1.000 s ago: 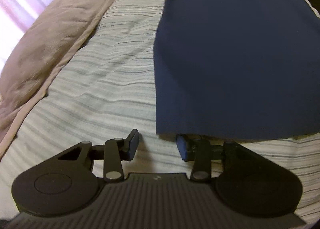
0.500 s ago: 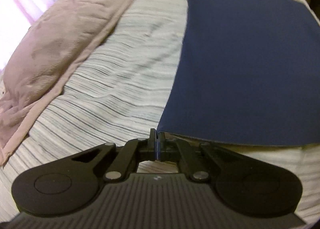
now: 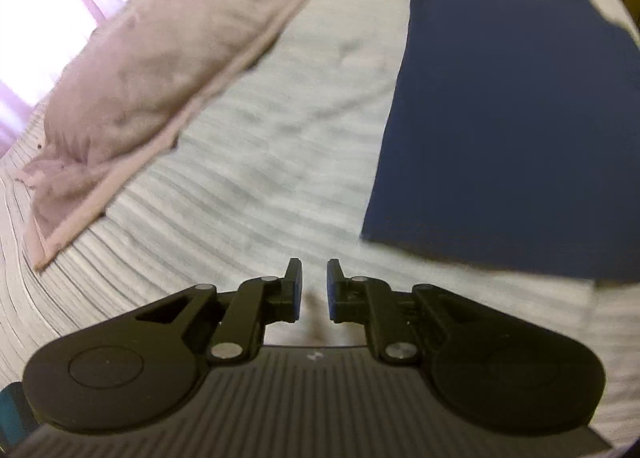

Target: Fold clothes

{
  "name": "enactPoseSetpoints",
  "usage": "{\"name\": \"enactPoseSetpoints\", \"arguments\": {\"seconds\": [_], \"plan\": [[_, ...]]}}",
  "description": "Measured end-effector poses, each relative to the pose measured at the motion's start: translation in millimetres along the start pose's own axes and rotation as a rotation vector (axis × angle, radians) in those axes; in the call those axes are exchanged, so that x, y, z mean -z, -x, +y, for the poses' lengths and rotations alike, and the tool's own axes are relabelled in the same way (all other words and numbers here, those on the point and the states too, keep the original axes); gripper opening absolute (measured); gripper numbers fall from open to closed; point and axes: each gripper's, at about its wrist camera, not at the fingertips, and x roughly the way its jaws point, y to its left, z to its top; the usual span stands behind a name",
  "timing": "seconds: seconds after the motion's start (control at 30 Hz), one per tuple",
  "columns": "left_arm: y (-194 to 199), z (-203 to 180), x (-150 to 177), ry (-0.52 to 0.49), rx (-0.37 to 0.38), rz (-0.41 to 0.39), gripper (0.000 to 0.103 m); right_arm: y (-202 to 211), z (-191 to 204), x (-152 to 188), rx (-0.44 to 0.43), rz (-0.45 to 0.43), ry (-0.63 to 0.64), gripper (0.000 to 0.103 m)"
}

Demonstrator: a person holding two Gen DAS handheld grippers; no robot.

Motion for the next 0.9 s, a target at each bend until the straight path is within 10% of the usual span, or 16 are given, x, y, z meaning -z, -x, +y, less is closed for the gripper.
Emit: {"name": "enactPoseSetpoints", "arguments": {"seconds": [0.6,0.9], "plan": [[-64.4,-51.0,-8.2,-0.038,0.029,0.029,0.016,-18.6,-135.9,-4.4,0.107,0.035,-0.219,0.072],[-24.4,-67.2,-32.1,-0.093,-0.019,-0.005,0.021,-2.4,-113.0,-55.8,-0.021,-0.171,-0.047,0.072]]}}
